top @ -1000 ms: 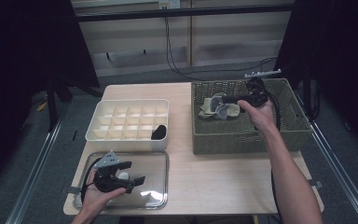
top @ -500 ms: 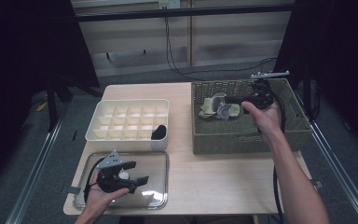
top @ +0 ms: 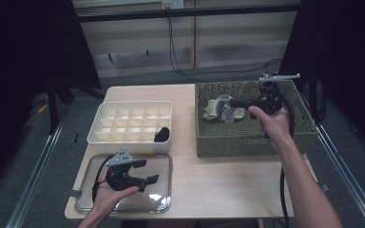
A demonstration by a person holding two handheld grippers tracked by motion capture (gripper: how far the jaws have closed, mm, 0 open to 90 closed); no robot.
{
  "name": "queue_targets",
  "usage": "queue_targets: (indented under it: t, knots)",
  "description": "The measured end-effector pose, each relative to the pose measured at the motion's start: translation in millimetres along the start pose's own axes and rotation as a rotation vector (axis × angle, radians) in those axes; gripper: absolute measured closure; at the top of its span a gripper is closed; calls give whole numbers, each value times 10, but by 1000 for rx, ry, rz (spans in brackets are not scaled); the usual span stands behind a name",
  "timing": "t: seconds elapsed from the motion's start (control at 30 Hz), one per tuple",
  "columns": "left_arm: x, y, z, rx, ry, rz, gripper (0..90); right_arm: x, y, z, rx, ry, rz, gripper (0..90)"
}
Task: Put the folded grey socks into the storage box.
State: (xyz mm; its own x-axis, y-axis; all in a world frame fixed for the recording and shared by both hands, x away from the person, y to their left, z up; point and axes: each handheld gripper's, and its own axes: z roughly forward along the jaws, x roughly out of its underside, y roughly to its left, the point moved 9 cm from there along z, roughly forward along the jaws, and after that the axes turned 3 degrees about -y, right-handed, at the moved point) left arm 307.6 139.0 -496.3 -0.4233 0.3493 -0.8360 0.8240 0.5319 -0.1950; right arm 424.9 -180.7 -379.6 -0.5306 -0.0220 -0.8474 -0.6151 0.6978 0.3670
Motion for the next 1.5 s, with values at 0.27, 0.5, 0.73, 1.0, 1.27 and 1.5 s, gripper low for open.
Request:
queue_targets:
  t: [0.27,0.5,0.73,1.0,1.27,1.5]
  knots:
    - [-55,-56,123,16,-6,15,241,50,179,-76,-33,-11,-18,877]
    - [-80,-86,147,15,-7,35,274,100,294,-151,-53,-27,-19,877]
    - [-86,-112,160,16,-5,40,295,73,464,-287,-63,-45,-40,878]
    - [-209,-176,268,34,-6,66,296,202,715,-392,-78,-50,-67,877]
    - [-339,-322,335,57,-31,104,363,487,893,-404,-113,-30,-56,878]
    - [-435,-463,383,118,-41,135,486,763,1008,-358,-142,3,-36,877]
